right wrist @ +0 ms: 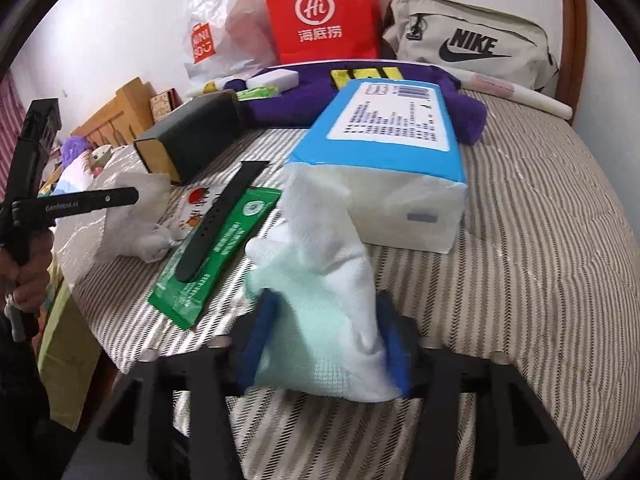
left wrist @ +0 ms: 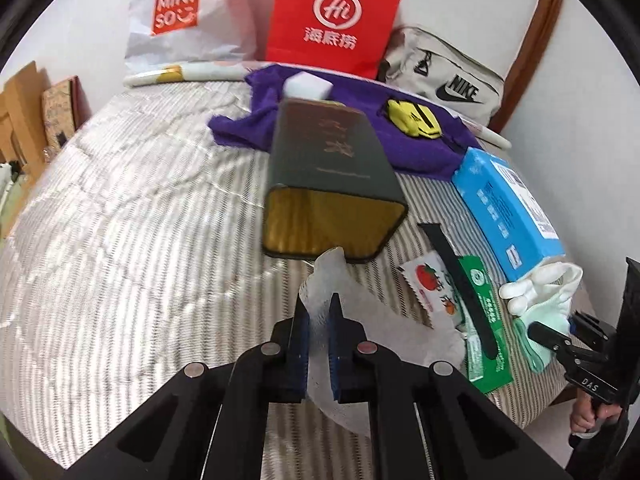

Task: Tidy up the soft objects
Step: 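Grasp the white mesh bag with the left tool while the right tool lifts the glove, then carry the glove with the right tool while the left tool carries the mesh bag to the towel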

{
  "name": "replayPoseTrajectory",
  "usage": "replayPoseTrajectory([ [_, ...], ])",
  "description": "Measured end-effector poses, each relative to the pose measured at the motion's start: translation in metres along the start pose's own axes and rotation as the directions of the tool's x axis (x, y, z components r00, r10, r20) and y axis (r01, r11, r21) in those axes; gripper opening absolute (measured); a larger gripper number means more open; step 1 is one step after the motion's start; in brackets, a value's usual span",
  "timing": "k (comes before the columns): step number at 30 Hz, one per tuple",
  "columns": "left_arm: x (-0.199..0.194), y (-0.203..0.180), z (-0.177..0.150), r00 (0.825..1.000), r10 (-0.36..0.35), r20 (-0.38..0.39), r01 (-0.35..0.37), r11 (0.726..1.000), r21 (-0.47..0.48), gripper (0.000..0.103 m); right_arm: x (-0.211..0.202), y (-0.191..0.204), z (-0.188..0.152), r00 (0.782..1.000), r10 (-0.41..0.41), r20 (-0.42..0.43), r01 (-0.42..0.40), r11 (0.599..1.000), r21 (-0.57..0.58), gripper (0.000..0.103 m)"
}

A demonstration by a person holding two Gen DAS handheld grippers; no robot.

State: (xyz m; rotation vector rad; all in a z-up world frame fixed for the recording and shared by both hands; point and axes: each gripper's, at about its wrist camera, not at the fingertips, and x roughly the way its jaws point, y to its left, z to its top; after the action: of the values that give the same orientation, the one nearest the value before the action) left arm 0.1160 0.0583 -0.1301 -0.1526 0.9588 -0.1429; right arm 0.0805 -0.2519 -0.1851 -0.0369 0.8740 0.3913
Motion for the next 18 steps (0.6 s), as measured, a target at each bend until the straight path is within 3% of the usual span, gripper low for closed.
replayPoseTrajectory([
  [1, -0.002, 0.0, 0.001, 1.0, 0.003, 0.005, -0.003, 1.0, 0.002, 0.008, 0.0, 0.002, 0.0, 1.0, 0.013, -0.004, -0.013, 1.0, -0.004, 0.027],
  [5, -0.016, 0.004, 0.004, 0.999, -0.011, 0.037, 0.012, 1.0, -0.017, 0.008, -0.009, 0.009, 0.0, 1.0, 0.016, 0.001, -0.016, 0.999, -0.03, 0.014],
  [18, -0.056, -0.005, 0.014, 0.992, -0.032, 0.118, 0.035, 0.999, -0.022, 0.008, -0.063, 0.011, 0.006, 0.995, 0.029, 0.093, -0.028, 1.0, -0.014, 0.013],
])
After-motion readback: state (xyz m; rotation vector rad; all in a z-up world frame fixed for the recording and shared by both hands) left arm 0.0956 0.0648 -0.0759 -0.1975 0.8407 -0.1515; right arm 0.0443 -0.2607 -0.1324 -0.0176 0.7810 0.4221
